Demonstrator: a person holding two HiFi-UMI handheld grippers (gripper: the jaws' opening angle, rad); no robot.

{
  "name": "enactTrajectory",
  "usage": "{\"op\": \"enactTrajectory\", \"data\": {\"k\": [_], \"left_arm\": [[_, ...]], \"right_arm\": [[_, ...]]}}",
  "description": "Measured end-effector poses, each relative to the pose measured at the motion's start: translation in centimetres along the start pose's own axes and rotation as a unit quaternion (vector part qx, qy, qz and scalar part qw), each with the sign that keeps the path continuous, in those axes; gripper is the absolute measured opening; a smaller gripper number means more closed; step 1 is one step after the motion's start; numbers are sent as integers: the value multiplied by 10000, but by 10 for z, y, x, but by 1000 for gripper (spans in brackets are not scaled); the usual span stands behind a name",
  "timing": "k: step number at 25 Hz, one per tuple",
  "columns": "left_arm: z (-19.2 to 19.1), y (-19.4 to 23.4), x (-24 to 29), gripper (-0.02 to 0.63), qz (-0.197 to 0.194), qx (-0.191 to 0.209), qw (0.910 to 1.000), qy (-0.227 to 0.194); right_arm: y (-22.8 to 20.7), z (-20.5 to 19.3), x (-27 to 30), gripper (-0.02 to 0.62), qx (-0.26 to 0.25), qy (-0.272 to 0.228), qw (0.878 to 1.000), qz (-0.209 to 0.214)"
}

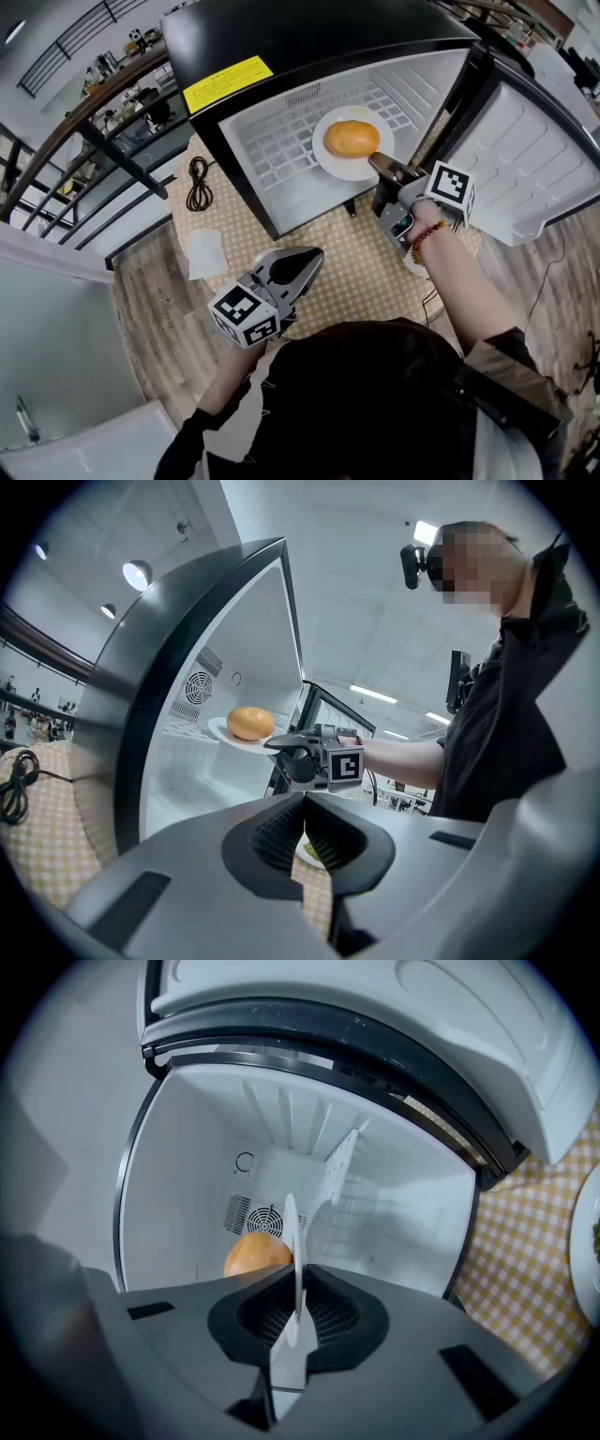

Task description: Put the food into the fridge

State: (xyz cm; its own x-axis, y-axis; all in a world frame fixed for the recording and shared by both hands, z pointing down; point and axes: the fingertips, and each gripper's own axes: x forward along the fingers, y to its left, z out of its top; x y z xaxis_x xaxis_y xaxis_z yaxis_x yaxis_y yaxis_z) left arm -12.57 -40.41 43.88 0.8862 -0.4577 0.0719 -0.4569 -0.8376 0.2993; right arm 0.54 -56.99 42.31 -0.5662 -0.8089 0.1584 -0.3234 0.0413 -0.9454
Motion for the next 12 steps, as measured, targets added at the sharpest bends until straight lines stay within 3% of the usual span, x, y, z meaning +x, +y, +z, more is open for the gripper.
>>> {"op": "enactTrajectory", "data": {"k": [5,12], "left_arm": [[3,6,-6,14,165,68,9998,-65],[-2,10,-8,14,432,663,9967,204]], "right_arm": [[2,7,13,29,146,-103,9998,-79],[4,14,25,32,61,-245,9995,-196]]}}
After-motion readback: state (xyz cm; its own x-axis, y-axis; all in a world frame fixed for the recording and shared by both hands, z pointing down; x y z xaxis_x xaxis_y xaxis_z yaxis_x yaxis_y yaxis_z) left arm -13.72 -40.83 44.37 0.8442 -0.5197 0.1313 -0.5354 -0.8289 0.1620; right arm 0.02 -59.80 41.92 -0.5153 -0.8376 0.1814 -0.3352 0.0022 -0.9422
